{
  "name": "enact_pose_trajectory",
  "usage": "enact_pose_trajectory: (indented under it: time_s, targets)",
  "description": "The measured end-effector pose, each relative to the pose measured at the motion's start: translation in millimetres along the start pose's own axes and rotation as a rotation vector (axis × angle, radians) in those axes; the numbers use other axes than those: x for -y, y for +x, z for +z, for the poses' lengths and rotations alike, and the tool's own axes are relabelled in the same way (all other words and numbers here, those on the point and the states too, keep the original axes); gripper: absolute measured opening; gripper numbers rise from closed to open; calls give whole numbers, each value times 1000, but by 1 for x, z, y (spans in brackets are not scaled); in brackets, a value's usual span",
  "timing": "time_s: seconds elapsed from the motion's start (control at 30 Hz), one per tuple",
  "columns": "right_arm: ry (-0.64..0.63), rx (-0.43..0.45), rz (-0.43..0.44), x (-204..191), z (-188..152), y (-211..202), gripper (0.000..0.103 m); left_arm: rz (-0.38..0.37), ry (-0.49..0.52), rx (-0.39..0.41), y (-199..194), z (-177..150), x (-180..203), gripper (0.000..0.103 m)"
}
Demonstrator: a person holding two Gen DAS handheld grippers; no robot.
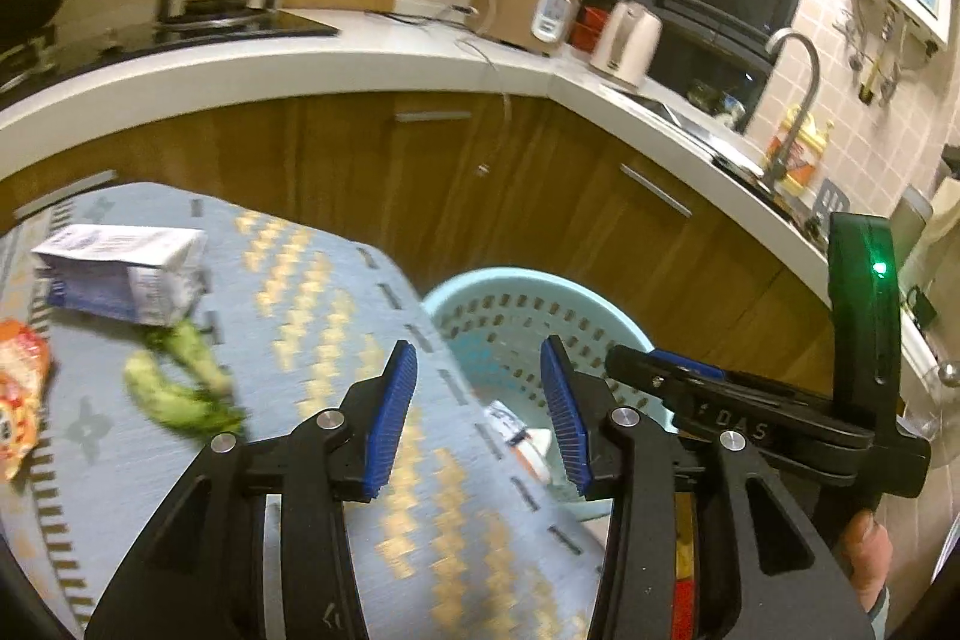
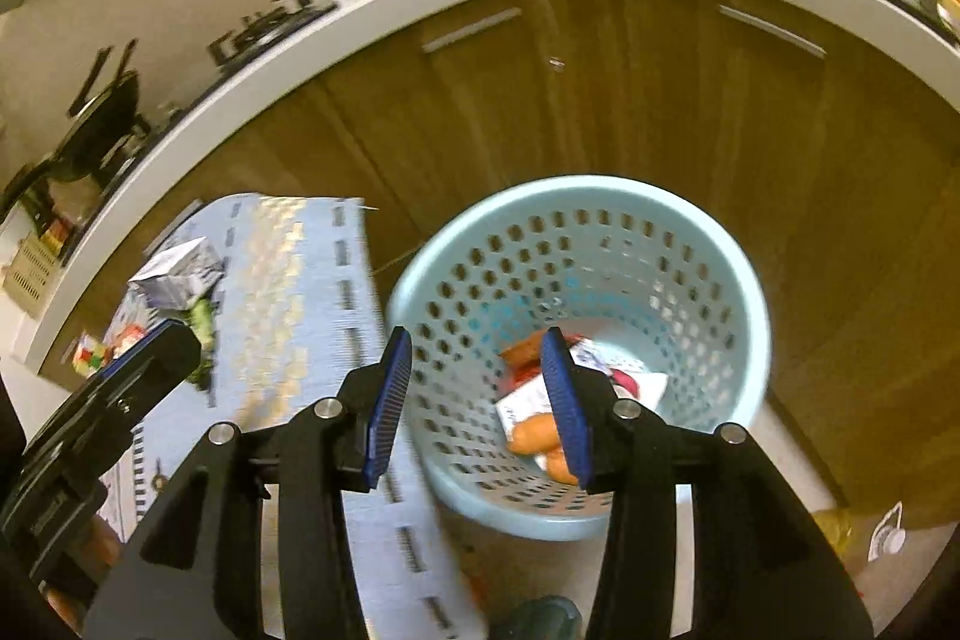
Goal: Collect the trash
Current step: 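Grasp the panda-print snack bag with the left gripper while the right gripper grasps a bok choy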
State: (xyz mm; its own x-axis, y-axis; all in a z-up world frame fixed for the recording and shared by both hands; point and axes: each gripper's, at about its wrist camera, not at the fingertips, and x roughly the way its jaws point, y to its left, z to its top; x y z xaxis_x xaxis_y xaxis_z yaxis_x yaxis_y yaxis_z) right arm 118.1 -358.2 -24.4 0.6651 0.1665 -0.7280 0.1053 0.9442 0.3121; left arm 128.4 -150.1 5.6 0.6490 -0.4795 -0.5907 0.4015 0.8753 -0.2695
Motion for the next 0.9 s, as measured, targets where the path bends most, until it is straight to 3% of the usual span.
enact_pose_trajectory:
  time_s: [0.17,0.57,0.73,0.8,0.9]
  targets:
    - [-60,6,36,-35,-2,-2,42,80,-42,48,-33,-3,-33,42]
    - [-218,-4,101,-118,-9,13,42,274,-254,132,-116,-18,-152,42]
    - [-327,-16,128,-161,-11,31,42,333,-342,131,-132,-30,-197,42]
    - [-375,-22,142,-178,-12,42,34,342,-377,117,-134,-37,-214,42]
    - [-426,-32,137,-196,-13,57,33,349,-408,87,-128,-44,-230,42]
